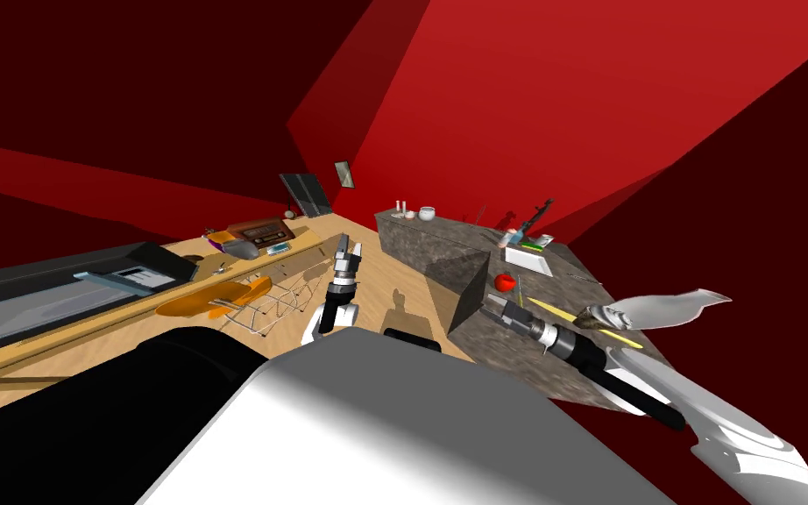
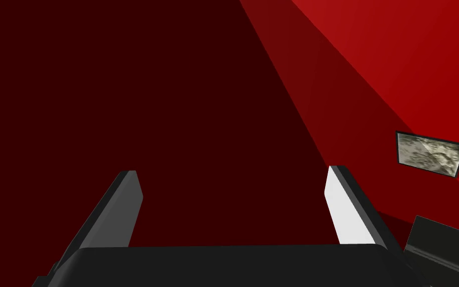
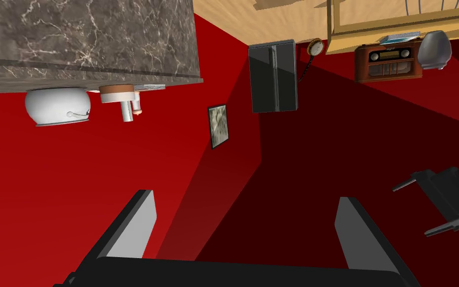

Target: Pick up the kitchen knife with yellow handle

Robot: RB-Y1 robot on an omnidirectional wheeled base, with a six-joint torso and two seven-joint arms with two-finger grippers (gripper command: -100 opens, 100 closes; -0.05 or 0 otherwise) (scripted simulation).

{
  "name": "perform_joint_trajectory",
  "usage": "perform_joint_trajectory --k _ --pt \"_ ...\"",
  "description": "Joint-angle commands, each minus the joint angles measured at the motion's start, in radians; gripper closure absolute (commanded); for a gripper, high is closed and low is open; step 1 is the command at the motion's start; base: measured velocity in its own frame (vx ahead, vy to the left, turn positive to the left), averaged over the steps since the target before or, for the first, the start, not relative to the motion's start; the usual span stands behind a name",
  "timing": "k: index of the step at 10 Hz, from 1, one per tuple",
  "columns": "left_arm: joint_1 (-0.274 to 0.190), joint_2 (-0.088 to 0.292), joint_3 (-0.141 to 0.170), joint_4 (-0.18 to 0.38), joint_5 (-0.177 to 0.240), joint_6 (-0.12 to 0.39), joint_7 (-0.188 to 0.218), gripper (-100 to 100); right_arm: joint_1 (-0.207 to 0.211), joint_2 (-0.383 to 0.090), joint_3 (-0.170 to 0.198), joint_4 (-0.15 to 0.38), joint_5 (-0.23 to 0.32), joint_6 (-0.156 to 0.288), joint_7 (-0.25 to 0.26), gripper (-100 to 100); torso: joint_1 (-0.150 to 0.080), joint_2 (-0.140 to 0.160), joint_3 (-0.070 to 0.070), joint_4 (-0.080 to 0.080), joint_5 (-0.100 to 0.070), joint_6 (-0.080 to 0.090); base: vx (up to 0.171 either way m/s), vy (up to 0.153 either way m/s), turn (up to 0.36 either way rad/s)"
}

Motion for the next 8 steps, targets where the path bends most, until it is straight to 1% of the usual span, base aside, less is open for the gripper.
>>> perform_joint_trajectory --k 1,2,3,4,5,6,7,8 --pt "0.0 0.0 0.0 0.0 0.0 0.0 0.0 0 0.01 -0.05 0.015 0.041 0.026 -0.009 0.001 -100 0.0 0.0 0.0 0.0 0.0 0.0 0.017 -0.018 0.229" --pt "0.0 0.0 0.0 0.0 0.0 0.0 0.0 0 0.01 -0.073 0.015 0.041 0.026 -0.009 0.001 -100 0.0 0.0 0.0 0.0 0.0 -0.001 0.016 -0.023 0.1" --pt "0.0 0.0 0.0 0.0 0.0 0.0 0.0 0 0.009 -0.104 0.035 0.081 0.05 -0.014 -0.001 -100 0.0 0.0 0.0 0.0 0.0 0.0 0.019 -0.026 0.222" --pt "0.0 0.0 0.0 0.0 0.0 0.0 0.0 0 0.009 -0.127 0.035 0.081 0.05 -0.014 -0.001 -100 -0.001 0.0 0.0 0.0 0.0 -0.001 0.017 -0.032 0.112" --pt "0.0 0.0 0.0 0.0 0.0 0.0 0.0 0 0.008 -0.165 0.056 0.12 0.072 -0.018 -0.004 -100 -0.001 0.0 0.0 0.0 0.0 0.0 0.024 -0.036 0.209" --pt "0.0 0.0 0.0 0.0 0.0 0.0 0.0 0 0.008 -0.18 0.056 0.12 0.072 -0.018 -0.004 -100 -0.001 -0.001 0.0 0.0 0.0 -0.001 0.02 -0.038 0.109" --pt "0.0 0.0 0.0 0.0 0.0 0.0 0.0 0 0.007 -0.212 0.077 0.159 0.094 -0.021 -0.008 -100 -0.001 -0.001 0.0 0.0 -0.001 0.0 0.019 -0.052 0.176" --pt "0.0 0.0 0.0 0.0 0.0 0.0 0.0 0 0.007 -0.231 0.077 0.159 0.094 -0.021 -0.008 -100 -0.002 -0.001 0.0 0.0 -0.001 0.0 0.014 -0.052 0.113"
